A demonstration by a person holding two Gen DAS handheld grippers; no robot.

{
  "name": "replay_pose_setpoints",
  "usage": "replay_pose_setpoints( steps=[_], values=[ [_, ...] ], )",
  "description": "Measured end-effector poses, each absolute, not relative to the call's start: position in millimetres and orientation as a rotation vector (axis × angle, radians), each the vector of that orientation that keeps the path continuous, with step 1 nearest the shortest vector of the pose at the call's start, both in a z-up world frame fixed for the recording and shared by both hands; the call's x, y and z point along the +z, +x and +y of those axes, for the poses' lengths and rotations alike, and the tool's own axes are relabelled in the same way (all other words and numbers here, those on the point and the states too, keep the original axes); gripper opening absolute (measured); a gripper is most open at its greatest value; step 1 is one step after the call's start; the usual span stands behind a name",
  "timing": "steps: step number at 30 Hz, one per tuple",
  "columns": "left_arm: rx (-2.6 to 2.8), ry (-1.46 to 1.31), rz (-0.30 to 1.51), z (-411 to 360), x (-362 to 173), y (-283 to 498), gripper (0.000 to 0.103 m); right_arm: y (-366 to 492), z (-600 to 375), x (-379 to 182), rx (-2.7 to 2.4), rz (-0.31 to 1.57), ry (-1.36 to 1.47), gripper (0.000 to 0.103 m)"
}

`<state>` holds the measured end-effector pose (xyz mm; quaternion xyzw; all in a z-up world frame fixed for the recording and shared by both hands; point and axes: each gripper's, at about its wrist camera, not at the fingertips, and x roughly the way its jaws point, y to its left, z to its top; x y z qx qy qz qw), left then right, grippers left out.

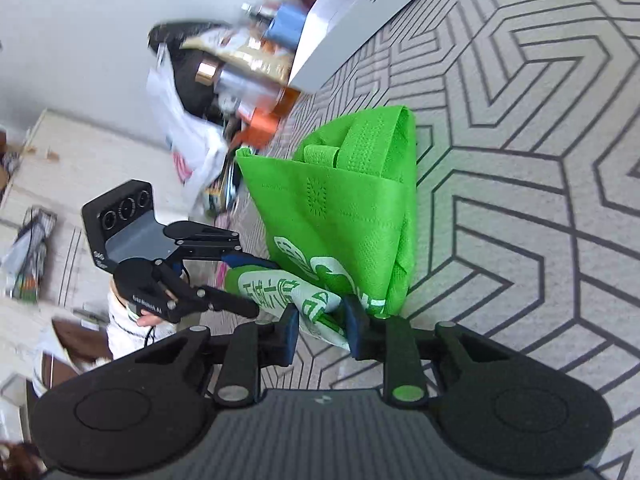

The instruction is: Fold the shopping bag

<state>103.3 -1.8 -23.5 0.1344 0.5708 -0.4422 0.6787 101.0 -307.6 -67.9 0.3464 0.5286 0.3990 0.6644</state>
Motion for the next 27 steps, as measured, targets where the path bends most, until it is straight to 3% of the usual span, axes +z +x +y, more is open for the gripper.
replay_pose_setpoints(
  steps=[2, 8, 15, 21, 27],
  values=[
    [-0.949, 0.409, 1.264, -5, -18, 87, 0.041, 102, -298, -69, 0.920, 1.230, 0.781, 0.024],
    [-0.859, 0.545, 1.042, -5, 9, 68, 0.050, 106, -294, -75, 0.869, 1.320, 0.869, 0.021],
    [-0.856, 0.559, 0.747, -11, 58, 38, 0.049, 97, -291, -73, 0.757, 1.350, 0.927, 0.021],
    [-0.927, 0.670, 0.822, -46, 28, 27, 0.025, 90, -285, -64, 0.711, 1.336, 0.876, 0.021],
    [-0.899, 0.507, 0.916, -45, 8, 59, 0.021, 90, -285, -63, 0.712, 1.345, 0.868, 0.021]
  ],
)
